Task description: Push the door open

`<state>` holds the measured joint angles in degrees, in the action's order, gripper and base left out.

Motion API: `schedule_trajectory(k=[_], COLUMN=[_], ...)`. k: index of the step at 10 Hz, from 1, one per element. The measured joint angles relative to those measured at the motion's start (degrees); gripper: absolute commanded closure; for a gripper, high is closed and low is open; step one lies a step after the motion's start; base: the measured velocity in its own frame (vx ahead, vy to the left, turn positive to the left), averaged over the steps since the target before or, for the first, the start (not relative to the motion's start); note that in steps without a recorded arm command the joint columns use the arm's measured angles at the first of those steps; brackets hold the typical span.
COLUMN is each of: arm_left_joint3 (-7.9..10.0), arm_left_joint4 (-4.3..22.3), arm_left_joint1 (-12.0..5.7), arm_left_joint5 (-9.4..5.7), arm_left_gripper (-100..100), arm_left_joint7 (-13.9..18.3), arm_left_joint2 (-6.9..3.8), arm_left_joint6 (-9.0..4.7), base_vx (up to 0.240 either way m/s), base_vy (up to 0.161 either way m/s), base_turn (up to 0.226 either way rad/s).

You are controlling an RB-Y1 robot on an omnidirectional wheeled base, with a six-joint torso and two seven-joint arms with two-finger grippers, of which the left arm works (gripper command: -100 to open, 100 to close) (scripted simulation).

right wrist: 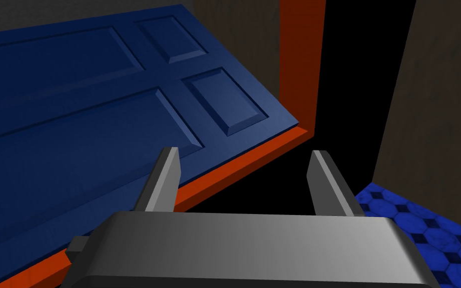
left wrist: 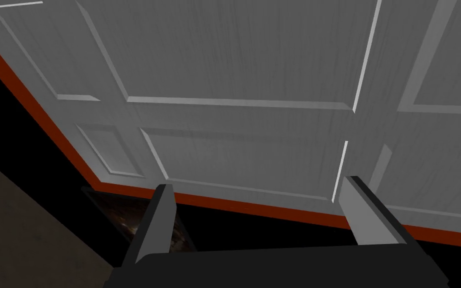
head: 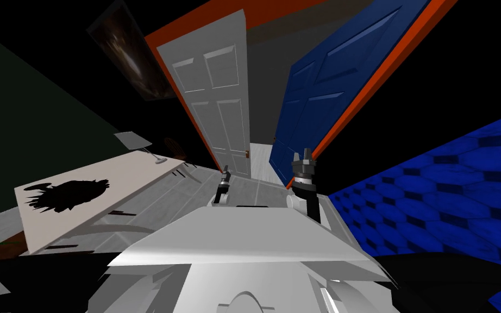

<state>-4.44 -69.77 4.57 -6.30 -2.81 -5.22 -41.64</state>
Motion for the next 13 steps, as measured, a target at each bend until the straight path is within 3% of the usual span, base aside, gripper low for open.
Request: schedule_trajectory(k=[13], arm_left_joint3=[-2.01], arm_left_joint4=[18.1], arm_left_joint1=[-7.78], arm_left_joint5=[-0.52], arm_left_gripper=[-100], arm_left_joint7=[-0.2], arm_left_joint2=[1.5], arm_left_joint6=[-2.43], base_vx=[0.099], base_vy=[0.014], base_turn=[-0.05])
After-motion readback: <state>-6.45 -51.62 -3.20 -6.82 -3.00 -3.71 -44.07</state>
